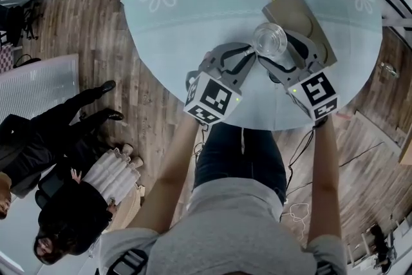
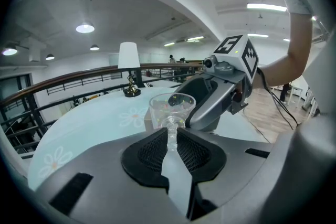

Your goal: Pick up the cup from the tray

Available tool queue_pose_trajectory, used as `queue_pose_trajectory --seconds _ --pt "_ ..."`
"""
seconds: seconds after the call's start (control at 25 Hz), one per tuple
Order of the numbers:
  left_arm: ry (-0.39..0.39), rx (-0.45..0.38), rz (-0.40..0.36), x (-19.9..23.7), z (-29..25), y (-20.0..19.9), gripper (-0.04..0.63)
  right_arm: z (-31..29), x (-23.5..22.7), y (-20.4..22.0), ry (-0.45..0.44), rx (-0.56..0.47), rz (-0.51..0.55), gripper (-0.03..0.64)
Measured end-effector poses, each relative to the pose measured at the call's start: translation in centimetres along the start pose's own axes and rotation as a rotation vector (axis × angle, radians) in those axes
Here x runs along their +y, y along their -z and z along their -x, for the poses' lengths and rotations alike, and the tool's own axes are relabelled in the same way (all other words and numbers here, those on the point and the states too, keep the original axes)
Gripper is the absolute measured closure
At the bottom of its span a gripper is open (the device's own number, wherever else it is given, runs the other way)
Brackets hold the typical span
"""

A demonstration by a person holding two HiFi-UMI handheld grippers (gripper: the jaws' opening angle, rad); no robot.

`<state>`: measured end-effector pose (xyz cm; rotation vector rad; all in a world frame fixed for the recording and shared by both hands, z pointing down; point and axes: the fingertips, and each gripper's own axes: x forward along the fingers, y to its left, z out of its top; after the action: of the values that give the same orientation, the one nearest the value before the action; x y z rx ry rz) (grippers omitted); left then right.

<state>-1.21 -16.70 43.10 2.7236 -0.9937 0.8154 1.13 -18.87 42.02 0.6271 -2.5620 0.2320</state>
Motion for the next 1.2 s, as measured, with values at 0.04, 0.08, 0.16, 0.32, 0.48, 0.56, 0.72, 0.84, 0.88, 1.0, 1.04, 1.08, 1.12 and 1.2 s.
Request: queue_pose_trajectory --seconds 0.04,0.08,0.16,0.32,0.48,0.56,0.72,0.84,0.88,1.0,1.04,1.08,1.12,1.2 --pt "0.000 0.004 0.000 0.0 0.3 0.4 0.535 -0.2 0.4 0.1 -0.001 0.006 -0.003 0.305" --pt "0.000 0.007 0.000 0.0 0.6 0.7 0.535 -0.5 0.8 0.3 -0.002 0.011 -0.006 0.305" --pt "0.002 0.012 0.001 0.1 0.9 1.5 0.535 -1.0 1.4 0.7 -0.001 0.024 -0.015 0.305" --pt "0.016 0.023 0.004 0.1 1.1 3.0 0.535 -2.0 2.1 1.3 0.004 0.032 -0.035 0.305" --pt "0.027 0.035 0.007 0.0 0.7 4.4 0.535 -2.7 2.5 2.9 0.006 0.074 -0.050 0.305" --pt "0.034 0.040 0.009 -0.2 0.4 5.0 0.535 -3.0 2.6 3.5 0.009 0.086 -0.059 0.305" --pt "0.045 0.039 0.012 -0.1 -0.2 5.7 0.535 -3.4 2.5 4.5 0.016 0.113 -0.069 0.305" --pt "0.050 0.045 0.009 0.0 -0.6 6.3 0.535 -3.9 2.3 4.7 0.028 0.125 -0.076 0.305" --pt "0.048 0.048 0.006 0.1 -0.7 6.5 0.535 -4.1 2.3 5.0 0.033 0.139 -0.084 0.305" --pt "0.041 0.065 0.005 0.3 -1.0 7.1 0.534 -4.5 2.3 5.8 0.040 0.175 -0.113 0.305" --pt "0.040 0.071 0.007 0.3 -1.2 7.4 0.532 -4.7 2.3 6.0 0.040 0.187 -0.118 0.305" --pt "0.039 0.078 0.010 0.3 -1.3 7.6 0.532 -4.9 2.3 6.2 0.038 0.200 -0.119 0.305" --pt "0.038 0.084 0.014 0.3 -1.3 7.9 0.532 -5.1 2.4 6.4 0.036 0.209 -0.115 0.305" --pt "0.035 0.091 0.027 0.4 -1.5 8.4 0.532 -5.5 2.4 6.4 0.035 0.216 -0.099 0.305"
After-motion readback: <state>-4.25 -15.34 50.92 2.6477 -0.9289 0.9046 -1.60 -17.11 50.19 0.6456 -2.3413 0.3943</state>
